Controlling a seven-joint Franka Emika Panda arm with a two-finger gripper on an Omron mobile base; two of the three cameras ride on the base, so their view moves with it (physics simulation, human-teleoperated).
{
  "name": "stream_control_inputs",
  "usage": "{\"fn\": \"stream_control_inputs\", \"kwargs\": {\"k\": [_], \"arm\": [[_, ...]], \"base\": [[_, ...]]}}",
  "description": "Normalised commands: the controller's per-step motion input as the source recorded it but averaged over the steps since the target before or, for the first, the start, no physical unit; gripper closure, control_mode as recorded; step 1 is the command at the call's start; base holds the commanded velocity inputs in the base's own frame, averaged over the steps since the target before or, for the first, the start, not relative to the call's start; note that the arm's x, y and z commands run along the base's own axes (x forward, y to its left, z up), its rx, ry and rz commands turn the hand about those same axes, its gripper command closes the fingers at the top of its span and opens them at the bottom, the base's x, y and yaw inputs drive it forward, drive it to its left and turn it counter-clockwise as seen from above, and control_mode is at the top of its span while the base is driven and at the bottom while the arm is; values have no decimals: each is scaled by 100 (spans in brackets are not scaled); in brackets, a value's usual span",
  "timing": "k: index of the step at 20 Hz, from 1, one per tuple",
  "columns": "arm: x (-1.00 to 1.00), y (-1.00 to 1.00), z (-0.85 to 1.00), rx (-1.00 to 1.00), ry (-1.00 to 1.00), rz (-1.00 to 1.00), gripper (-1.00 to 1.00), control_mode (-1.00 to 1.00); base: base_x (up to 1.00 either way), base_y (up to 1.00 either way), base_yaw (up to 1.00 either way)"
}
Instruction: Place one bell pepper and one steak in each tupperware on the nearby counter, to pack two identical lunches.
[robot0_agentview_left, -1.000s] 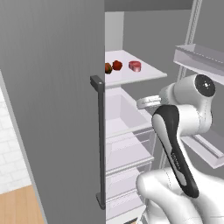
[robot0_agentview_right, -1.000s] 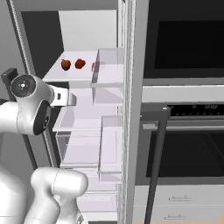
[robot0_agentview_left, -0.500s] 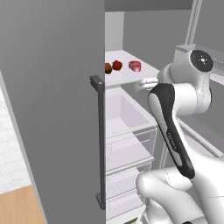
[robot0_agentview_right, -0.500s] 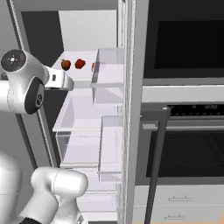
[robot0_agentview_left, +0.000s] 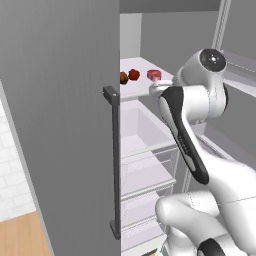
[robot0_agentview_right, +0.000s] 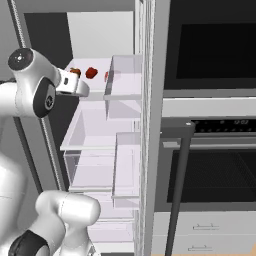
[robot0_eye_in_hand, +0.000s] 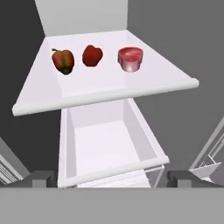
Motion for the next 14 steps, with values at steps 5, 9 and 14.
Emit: {"fn": "stream_control_inputs", "kwargs": {"k": [5, 9, 14], "arm": [[59, -12, 0, 0, 6, -4, -100, -100], [67, 0, 0, 0, 5, -4, -100, -100], [74, -1, 0, 0, 5, -4, -100, -100]], "base": [[0, 0, 0], [0, 0, 0], [0, 0, 0]]}}
